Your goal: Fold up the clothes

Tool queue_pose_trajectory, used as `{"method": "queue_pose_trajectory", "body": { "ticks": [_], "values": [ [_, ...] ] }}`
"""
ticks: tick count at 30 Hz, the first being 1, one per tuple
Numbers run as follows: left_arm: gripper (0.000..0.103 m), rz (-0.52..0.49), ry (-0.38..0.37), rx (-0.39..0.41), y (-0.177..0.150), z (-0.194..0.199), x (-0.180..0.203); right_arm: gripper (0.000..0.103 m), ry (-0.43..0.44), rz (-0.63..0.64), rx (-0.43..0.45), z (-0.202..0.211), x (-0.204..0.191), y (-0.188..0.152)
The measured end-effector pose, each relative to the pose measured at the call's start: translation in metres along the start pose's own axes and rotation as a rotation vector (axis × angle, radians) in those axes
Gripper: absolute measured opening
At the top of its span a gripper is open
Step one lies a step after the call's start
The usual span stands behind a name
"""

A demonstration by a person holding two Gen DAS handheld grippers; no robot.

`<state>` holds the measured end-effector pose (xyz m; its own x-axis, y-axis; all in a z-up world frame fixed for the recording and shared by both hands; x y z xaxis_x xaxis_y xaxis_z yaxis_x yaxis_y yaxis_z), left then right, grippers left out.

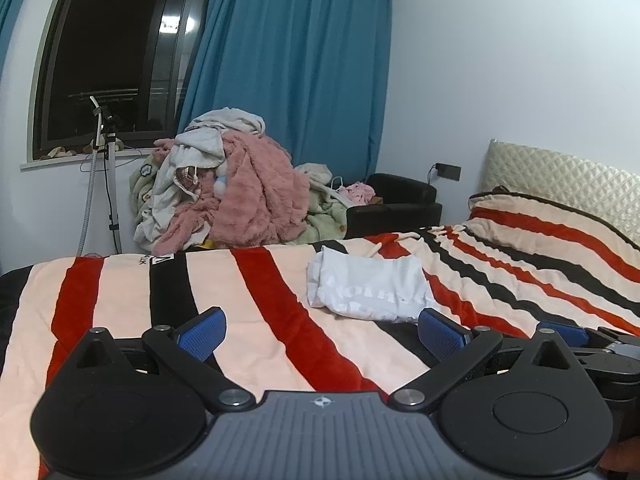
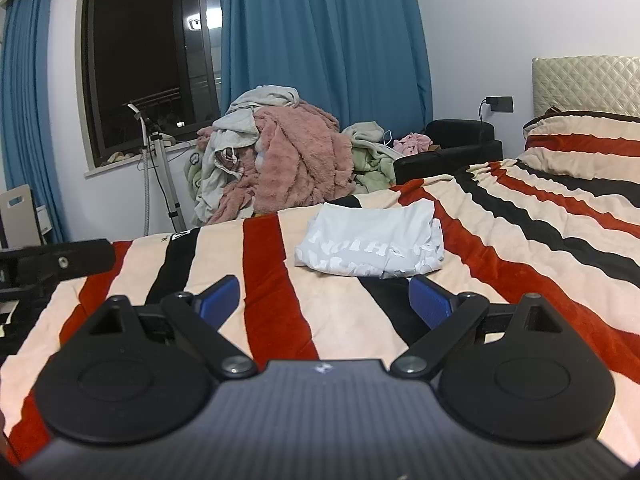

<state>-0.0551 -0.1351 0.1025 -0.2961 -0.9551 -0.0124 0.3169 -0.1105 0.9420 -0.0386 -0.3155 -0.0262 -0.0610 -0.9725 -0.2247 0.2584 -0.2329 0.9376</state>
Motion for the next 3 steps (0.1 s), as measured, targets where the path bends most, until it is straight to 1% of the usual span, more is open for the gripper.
{"method": "queue_pose_trajectory", "body": {
  "ticks": [3],
  "values": [
    [0.103, 0.001, -0.015, 0.0, -0.0009, 0.0005, -0.0003, 0.093, -0.001, -0.001, 0.001, 0.0003, 0.0006, -0.0006]
  ]
}}
Point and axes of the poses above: each gripper's, at about its wrist camera, not at the fingertips, and z roughly against the way its jaws point, x to its right, y to its top, the point moved 1 cm from there along -z, roughly the way its jaws point, and after that the axes turned 13 degrees about y, right-handed, at the moved point
